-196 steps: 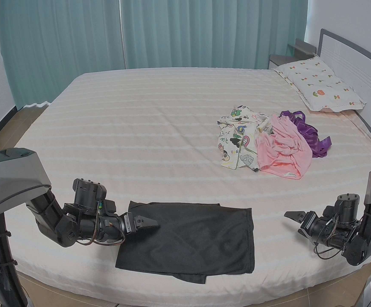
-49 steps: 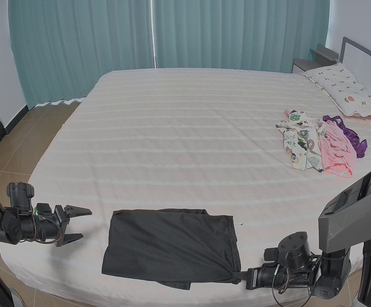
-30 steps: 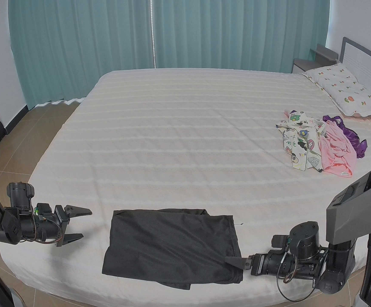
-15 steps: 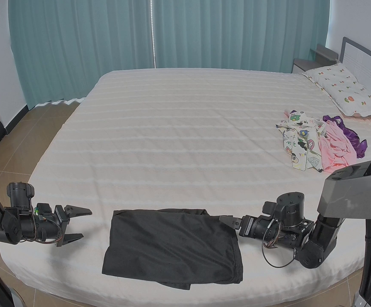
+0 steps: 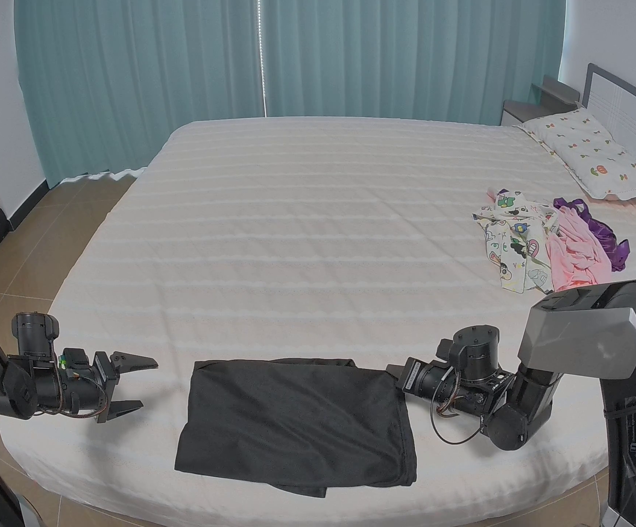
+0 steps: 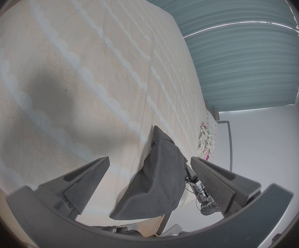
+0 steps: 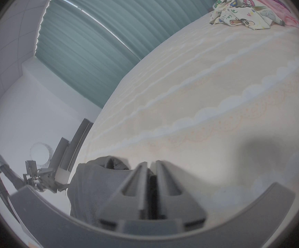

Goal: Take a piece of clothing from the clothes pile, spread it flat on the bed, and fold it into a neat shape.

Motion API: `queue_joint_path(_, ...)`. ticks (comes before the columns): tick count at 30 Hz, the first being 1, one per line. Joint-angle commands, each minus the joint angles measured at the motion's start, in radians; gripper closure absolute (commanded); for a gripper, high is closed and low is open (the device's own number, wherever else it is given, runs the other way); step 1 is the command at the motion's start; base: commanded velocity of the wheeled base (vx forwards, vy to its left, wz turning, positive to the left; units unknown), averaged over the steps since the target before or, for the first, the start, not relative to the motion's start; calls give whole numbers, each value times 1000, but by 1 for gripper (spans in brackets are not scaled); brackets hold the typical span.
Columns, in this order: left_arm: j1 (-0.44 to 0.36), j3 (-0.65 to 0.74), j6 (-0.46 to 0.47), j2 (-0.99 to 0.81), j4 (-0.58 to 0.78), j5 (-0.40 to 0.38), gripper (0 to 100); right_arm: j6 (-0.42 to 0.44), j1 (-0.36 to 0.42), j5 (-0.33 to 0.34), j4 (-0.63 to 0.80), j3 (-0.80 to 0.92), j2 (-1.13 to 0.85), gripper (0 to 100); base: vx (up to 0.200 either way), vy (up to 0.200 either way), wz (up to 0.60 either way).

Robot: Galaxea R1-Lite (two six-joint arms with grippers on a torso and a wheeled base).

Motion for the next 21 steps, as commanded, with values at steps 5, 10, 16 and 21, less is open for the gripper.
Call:
queue_joint_path(5, -2, 0, -1, 2, 0, 0, 0, 48, -25, -43, -31, 4, -6, 100, 0, 0, 0)
queue_joint_path(10, -2, 2, -1, 2, 0, 0, 0, 70, -25, -43, -45, 11, -8, 100, 0, 0, 0)
queue_joint_path(16, -2, 2, -3, 2, 0, 0, 0, 65, -19, -44, -34, 21, -5, 0, 0, 0, 0)
queue_joint_path(21, 0, 2, -4, -1, 0, -2, 0, 62, -52, -50, -45, 65, -66, 0, 0, 0, 0)
